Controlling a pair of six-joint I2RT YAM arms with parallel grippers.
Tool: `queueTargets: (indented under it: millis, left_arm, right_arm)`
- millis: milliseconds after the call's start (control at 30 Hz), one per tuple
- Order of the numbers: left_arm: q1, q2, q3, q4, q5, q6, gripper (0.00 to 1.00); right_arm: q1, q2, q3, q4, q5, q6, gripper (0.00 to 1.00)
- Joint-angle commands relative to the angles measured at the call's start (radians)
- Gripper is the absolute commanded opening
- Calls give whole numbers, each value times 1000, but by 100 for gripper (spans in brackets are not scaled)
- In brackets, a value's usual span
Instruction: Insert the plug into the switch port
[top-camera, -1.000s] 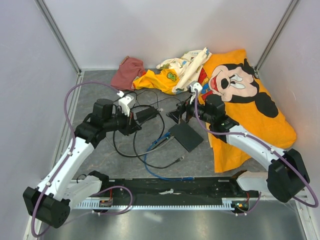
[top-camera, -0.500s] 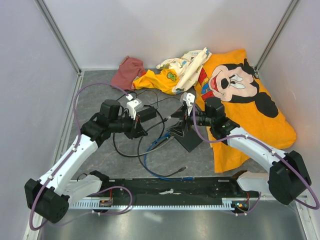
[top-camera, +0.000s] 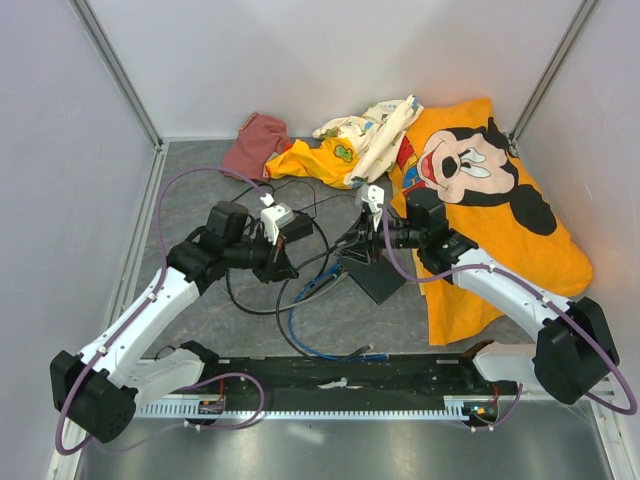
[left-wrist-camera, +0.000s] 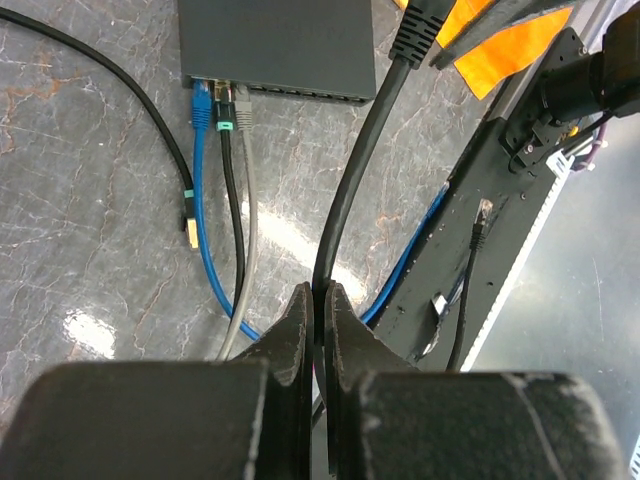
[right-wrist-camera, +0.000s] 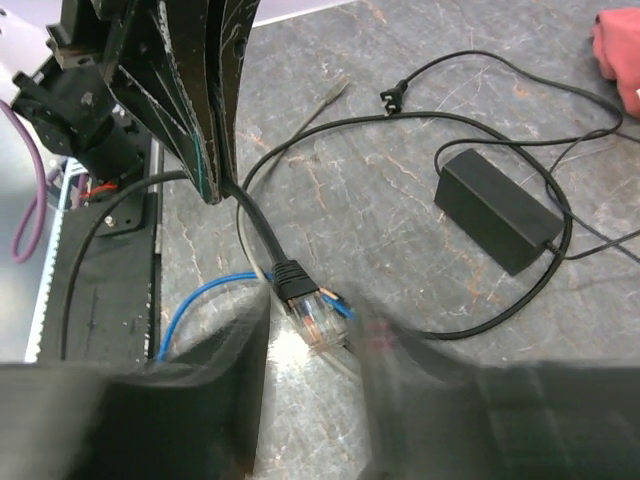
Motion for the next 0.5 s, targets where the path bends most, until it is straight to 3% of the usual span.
queueTargets:
  millis: [0,100,267,400,433,467]
  left_arm:
    - [-7,-2,43,5,6,33,2]
    - [-8,-2,41,5,14,39,5]
    - [-19,-34,32,36,17,68,27]
    - [-28,-111,-9,161,30,62,46]
    - [-28,-142,-20,231,41,55,55]
    - [-28,-153,-40,267,58,50,56]
  right_arm:
    - [-1,13,45,-20,-53,-41,28]
    - [-1,16,45,-23,-69,-35,0]
    - [-1,13,36,-16,-94,-18,0]
    - [-2,0,-11,82,-128,52,0]
    - [-1,-4,-37,110,-137,68,0]
    - [-1,-9,-47,163,-155,85,0]
